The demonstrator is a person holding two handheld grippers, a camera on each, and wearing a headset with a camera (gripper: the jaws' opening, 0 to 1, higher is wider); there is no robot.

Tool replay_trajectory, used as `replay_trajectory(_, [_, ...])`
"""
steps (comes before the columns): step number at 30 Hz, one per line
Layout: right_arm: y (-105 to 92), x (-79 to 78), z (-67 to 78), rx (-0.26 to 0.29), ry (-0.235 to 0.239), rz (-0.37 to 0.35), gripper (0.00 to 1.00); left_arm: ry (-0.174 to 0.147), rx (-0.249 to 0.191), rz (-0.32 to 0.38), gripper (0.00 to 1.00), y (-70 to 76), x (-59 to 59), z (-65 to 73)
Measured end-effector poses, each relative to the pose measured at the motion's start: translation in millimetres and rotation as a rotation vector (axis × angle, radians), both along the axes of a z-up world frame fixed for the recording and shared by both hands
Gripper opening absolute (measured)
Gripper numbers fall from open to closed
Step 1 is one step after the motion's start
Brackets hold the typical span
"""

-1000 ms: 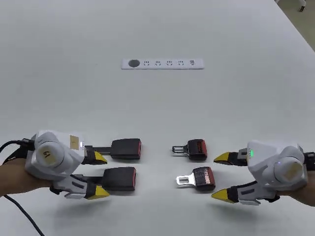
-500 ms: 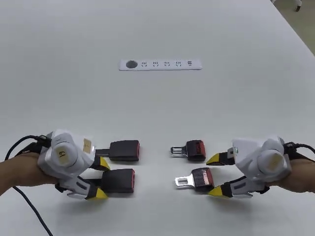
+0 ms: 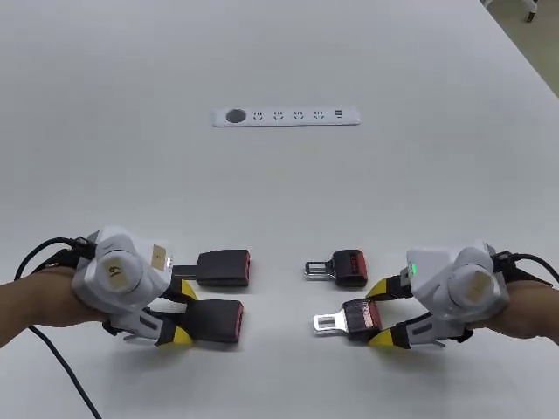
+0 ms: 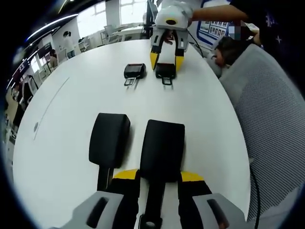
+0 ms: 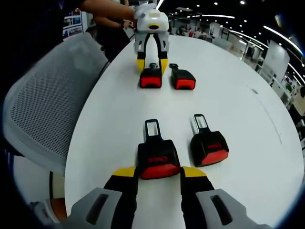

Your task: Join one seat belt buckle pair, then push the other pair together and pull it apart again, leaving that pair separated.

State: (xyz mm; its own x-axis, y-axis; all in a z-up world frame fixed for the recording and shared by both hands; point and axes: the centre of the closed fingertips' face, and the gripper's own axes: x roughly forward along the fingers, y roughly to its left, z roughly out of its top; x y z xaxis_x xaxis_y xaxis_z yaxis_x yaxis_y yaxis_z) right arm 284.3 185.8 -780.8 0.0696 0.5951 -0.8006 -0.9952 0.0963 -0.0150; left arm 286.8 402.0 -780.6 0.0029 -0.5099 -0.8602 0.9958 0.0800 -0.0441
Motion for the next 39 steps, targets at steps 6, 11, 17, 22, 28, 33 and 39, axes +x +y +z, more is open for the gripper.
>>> replay_trajectory(6, [-0.9, 0.2, -0.2, -0.002, -0.002, -0.007, 0.31, -0.008, 0.006, 0.010, 0.32, 0.0, 0.7, -0.1])
replay_trajectory(11, [-1.6, 0.7, -0.9, -0.003, -0.005, -0.017, 0.31, -0.010, 0.008, 0.022, 0.32, -1.2, 0.0, 1.2])
replay_trajectory(17, [-1.0, 0.7, -0.5, -0.002, 0.003, -0.045, 0.31, -0.009, 0.011, 0.033, 0.32, -0.4, 0.9, 0.5])
replay_trajectory(22, [3.2, 0.4, -0.2, 0.008, 0.010, -0.060, 0.31, -0.007, 0.015, 0.052, 0.31, -1.1, 0.9, 0.8])
replay_trajectory(28, [12.0, -0.6, 2.0, 0.026, 0.013, -0.070, 0.31, -0.001, 0.018, 0.061, 0.31, 0.8, 2.0, -0.9])
replay_trajectory(33, [18.5, 0.5, 3.7, 0.042, 0.011, -0.081, 0.31, 0.000, 0.019, 0.064, 0.31, 0.1, 0.5, 0.1])
replay_trajectory(39, [24.2, 0.6, 4.2, 0.050, 0.009, -0.086, 0.31, 0.002, 0.020, 0.070, 0.31, 0.0, -0.2, 0.3])
